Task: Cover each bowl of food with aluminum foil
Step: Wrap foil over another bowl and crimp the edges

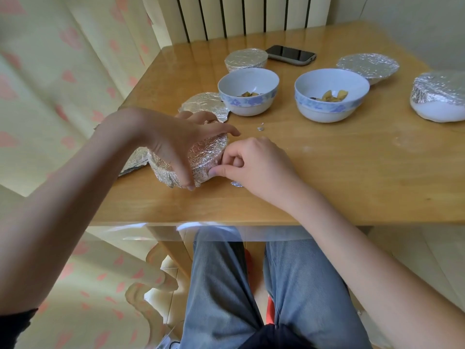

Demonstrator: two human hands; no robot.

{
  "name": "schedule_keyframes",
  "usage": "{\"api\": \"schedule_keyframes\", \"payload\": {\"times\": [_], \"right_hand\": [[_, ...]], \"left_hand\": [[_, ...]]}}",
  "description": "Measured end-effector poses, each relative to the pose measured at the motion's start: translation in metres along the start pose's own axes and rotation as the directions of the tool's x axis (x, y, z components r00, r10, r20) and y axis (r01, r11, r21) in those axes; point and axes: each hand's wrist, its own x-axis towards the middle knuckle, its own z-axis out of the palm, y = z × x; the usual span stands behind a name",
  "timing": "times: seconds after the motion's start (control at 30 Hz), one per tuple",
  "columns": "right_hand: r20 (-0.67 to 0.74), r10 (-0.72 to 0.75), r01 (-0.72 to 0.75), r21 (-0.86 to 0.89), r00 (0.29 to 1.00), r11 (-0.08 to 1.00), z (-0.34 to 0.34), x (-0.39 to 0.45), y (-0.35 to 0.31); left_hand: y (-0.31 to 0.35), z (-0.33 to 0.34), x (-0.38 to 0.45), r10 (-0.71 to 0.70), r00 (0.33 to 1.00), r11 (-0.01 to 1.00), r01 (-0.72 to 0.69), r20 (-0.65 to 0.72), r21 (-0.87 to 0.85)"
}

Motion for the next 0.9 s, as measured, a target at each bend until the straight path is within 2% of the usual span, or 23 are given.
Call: {"api": "schedule_keyframes", "payload": {"times": [0.13,0.3,0.47,0.57,0.67,0.8,0.9], "right_hand": [[0.067,0.003,-0.002,-0.003,0.998,1.000,-0.008,0.010,0.001],[0.133,0.018,0.006,-0.178,0.991,0.984,-0.022,0.026,-0.002],[0.215,0.002,0.024,-0.119,0.977,0.993,-0.021,0.034,0.002],[0.215,-0.046,0.042,0.025,0.976,0.999,-0.019,0.025,0.007],[0.175,-0.051,0.036,0.087,0.983,0.996,-0.020,0.025,0.007],[0.134,-0.015,0.018,-0.019,0.991,1.000,-0.024,0.031,0.004],[0.048,-0.007,0.013,-0.141,0.999,0.990,-0.024,0.033,0.009]], "left_hand": [[-0.002,0.001,0.000,0.000,1.000,1.000,0.000,-0.006,-0.018],[-0.003,0.003,0.001,0.000,0.999,0.999,-0.001,-0.036,-0.032],[-0.004,0.002,0.001,0.001,0.999,1.000,-0.002,-0.039,-0.027],[-0.002,0.002,0.000,-0.008,0.999,1.000,0.007,-0.035,-0.017],[-0.002,0.002,-0.001,-0.014,0.999,0.999,0.013,-0.036,-0.036],[-0.002,0.001,-0.002,-0.014,0.999,0.999,0.013,-0.029,-0.039],[0.000,0.002,0.002,-0.147,0.988,0.986,0.143,-0.051,-0.083]]}}
